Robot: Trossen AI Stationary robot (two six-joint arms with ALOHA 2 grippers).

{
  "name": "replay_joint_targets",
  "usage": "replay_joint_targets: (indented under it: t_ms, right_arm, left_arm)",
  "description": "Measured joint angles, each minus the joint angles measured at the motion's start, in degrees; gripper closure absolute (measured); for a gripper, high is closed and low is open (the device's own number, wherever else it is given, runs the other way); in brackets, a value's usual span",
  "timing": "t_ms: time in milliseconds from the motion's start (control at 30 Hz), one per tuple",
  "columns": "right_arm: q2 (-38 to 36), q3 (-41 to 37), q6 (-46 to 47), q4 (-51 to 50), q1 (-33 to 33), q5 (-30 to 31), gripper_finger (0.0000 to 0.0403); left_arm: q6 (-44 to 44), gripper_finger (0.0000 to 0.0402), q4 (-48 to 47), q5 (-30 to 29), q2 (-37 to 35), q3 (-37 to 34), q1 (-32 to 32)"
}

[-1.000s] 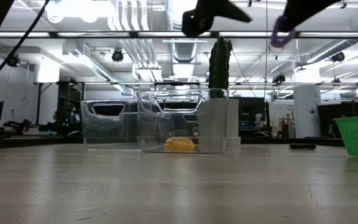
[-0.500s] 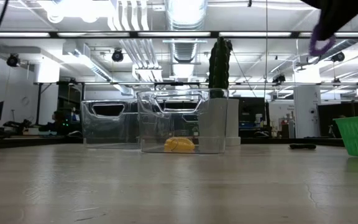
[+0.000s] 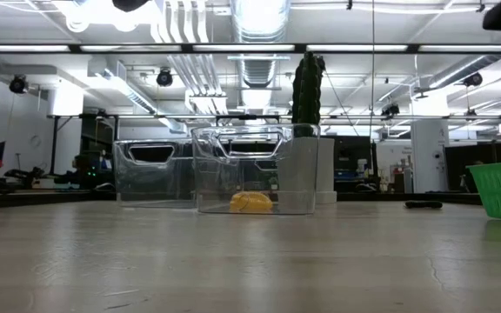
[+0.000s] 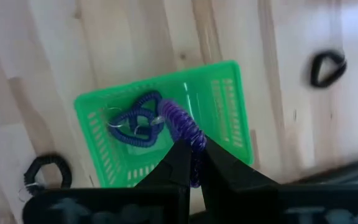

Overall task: Sort spring keychains
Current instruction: Put the violet spring keychain into the green bin

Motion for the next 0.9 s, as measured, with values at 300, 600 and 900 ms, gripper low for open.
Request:
replay_joint_targets:
  t_ms: [300,600,900]
  right_arm:
    - [0.00,-5.36,5.58,4.41,0.22,-1.58,0.0390]
    - [0.04,-9.53,9.75,9.44,0.24,-3.39,0.0390]
    - [0.11,-12.77,10.00,14.91,0.22,-6.23,0.0354]
  left_arm:
    - [-3.28,0.0259,13.06,0.01,-10.07,-15.89,-2.32]
    - [-4.25,0.0259,13.90,0.02,-12.36,-19.82,-2.88]
    - [-4.14,0.0259,13.89,0.04,-12.38,-20.03,-2.88]
